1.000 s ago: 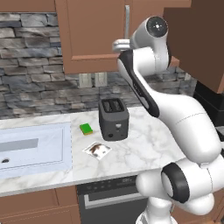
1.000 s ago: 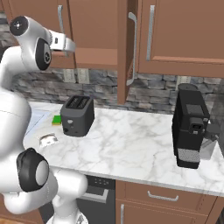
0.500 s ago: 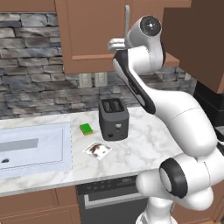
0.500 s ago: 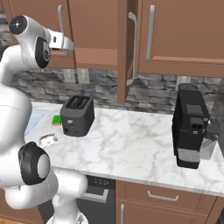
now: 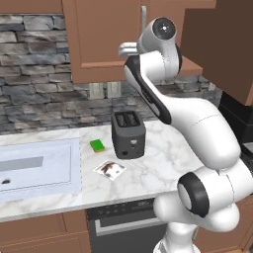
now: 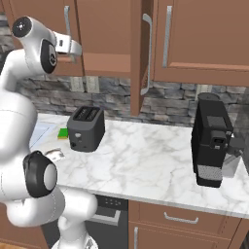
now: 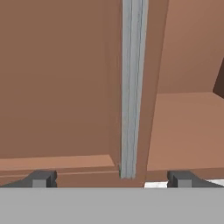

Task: Open the cabinet. Pick the sponge and place it next to the sink. Then close the cabinet.

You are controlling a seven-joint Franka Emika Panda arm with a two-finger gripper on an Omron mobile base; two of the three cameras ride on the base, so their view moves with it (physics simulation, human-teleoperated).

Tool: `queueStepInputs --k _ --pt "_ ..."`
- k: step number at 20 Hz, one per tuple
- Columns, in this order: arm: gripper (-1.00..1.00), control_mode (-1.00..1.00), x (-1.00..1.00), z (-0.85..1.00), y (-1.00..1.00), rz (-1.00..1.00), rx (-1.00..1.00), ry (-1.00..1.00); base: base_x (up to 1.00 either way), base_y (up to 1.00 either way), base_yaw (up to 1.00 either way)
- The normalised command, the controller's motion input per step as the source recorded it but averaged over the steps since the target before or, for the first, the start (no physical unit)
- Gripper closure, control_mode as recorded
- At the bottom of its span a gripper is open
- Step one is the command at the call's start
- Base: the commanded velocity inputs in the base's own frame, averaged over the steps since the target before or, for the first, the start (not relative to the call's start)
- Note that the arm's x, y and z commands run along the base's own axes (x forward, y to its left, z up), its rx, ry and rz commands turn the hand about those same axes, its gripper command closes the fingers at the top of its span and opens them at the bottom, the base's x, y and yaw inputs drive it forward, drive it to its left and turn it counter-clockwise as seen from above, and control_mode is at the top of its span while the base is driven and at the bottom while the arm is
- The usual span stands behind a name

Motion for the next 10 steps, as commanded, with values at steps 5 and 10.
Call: queueStepInputs --k 5,10 --pt "-1.0 -1.0 0.09 0.0 -0.07 0.0 0.0 0.0 0.0 0.0 0.0" --pt "-1.0 -1.0 0.02 0.0 -0.12 0.0 0.0 0.0 0.0 0.0 0.0"
